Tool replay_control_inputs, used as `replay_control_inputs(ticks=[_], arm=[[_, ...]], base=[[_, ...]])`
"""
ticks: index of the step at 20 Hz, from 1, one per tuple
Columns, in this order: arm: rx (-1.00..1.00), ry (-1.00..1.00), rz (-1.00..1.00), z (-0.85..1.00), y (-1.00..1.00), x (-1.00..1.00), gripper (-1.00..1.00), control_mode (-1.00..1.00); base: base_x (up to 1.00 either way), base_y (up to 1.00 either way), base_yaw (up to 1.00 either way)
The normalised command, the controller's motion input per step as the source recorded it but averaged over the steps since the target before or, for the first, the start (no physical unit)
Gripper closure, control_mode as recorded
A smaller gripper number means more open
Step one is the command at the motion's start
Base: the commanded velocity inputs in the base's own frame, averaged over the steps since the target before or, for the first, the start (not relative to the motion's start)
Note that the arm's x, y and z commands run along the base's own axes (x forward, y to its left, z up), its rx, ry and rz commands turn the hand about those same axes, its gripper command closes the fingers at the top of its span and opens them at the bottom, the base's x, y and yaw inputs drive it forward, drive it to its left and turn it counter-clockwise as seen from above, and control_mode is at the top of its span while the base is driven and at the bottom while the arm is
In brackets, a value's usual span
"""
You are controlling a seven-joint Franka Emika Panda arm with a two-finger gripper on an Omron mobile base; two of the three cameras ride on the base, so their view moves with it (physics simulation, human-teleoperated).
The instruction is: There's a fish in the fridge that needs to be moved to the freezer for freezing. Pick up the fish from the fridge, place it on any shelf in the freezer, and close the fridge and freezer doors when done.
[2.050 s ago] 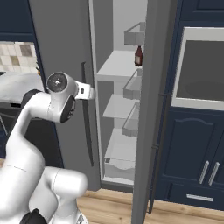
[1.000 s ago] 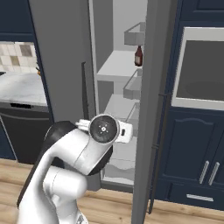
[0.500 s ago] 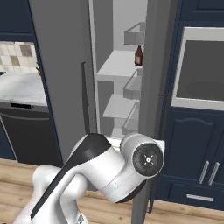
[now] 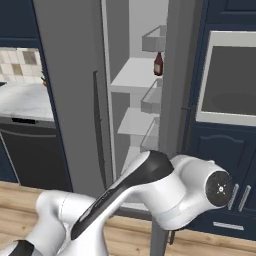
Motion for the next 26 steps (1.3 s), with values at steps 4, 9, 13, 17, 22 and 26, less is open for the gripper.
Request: replay_control_inputs(ticks=[4,9,13,17,22,26], arm=[[0.00,-0.14,0.20,-0.08,-0.24,0.20,-1.00,-1.00],[0.00,-0.09,0.14,-0.09,-0.14,0.31,-1.00,-1.00],[0.00,0.00,0.00,-0.14,-0.26,0.31,-1.00,-1.00],[0.00,0.00,0.00,-0.14,-0.31,0.29,-1.00,-1.00],[0.00,0.00,0.02,-0.15,-0.15,0.23,-1.00,-1.00],[0.00,-0.03,0.08,-0.16,-0.13,0.42,-1.00,-1.00]], base=[[0.00,0.00,0.00],[0.00,0.00,0.00],[0.00,0.00,0.00],[0.00,0.00,0.00],[0.00,0.00,0.00],[0.00,0.00,0.00]])
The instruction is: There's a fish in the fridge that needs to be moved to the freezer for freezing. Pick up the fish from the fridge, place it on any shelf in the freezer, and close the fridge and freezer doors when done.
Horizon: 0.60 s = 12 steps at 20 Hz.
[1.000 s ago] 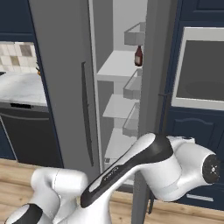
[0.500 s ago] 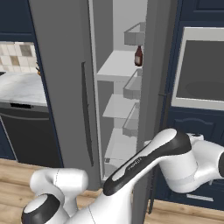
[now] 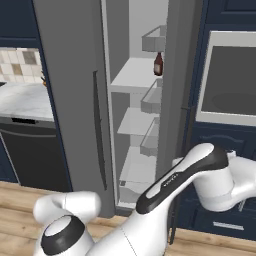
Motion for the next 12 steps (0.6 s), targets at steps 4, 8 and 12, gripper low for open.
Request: replay_control_inputs(ticks=[4,8,12], arm=[[0.00,-0.03,0.08,-0.16,0.00,0.40,-1.00,-1.00],[0.00,0.00,0.07,-0.23,0.00,0.36,-1.00,-1.00],[0.00,-0.01,0.08,-0.17,-0.08,0.32,-1.00,-1.00]], base=[[0.00,0.00,0.00],[0.00,0.00,0.00],[0.00,0.00,0.00]])
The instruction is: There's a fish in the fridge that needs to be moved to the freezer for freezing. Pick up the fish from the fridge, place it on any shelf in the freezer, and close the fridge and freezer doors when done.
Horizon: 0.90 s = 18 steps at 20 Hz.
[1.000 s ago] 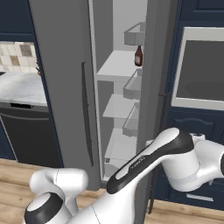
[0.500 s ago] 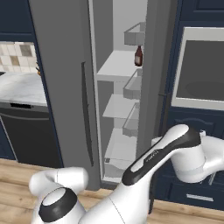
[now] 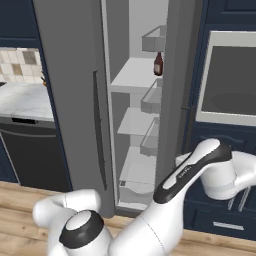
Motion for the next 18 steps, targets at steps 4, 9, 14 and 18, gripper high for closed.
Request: replay_control_inputs(ticks=[4,9,14,18], arm=[[0.00,-0.01,0.09,-0.08,-0.15,0.18,-1.00,-1.00],[0.00,-0.03,0.09,-0.13,0.00,0.21,-1.00,-1.00],[0.00,0.00,0.09,-0.16,0.00,0.34,-1.00,-1.00],[0.00,0.00,0.05,-0.14,0.00,0.36,-1.00,-1.00]], base=[[0.00,0.00,0.00],[0.00,0.00,0.00],[0.00,0.00,0.00],[0.00,0.00,0.00]])
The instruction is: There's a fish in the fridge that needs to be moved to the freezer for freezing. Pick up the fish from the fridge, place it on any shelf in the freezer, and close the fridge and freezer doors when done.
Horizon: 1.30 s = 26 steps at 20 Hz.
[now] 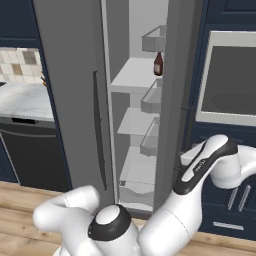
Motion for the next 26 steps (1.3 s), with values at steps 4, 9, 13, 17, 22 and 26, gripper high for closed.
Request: replay_control_inputs(ticks=[4,9,13,17,22,26], arm=[[0.00,0.00,0.03,-0.15,-0.03,0.28,-1.00,-1.00],[0.00,0.00,0.04,-0.12,-0.03,0.22,-1.00,-1.00],[0.00,0.00,0.09,-0.02,0.01,0.02,-1.00,-1.00],[0.00,-0.02,0.12,0.00,0.22,0.00,-1.00,-1.00],[-0.01,-0.01,0.06,0.00,0.66,0.00,-1.00,-1.00],[-0.02,0.00,0.00,0.00,0.83,0.00,-1.00,-1.00]], base=[[0.00,0.00,0.00],[0.00,0.00,0.00],[0.00,0.00,0.00],[0.00,0.00,0.00],[0.00,0.00,0.00],[0.00,0.00,0.00]])
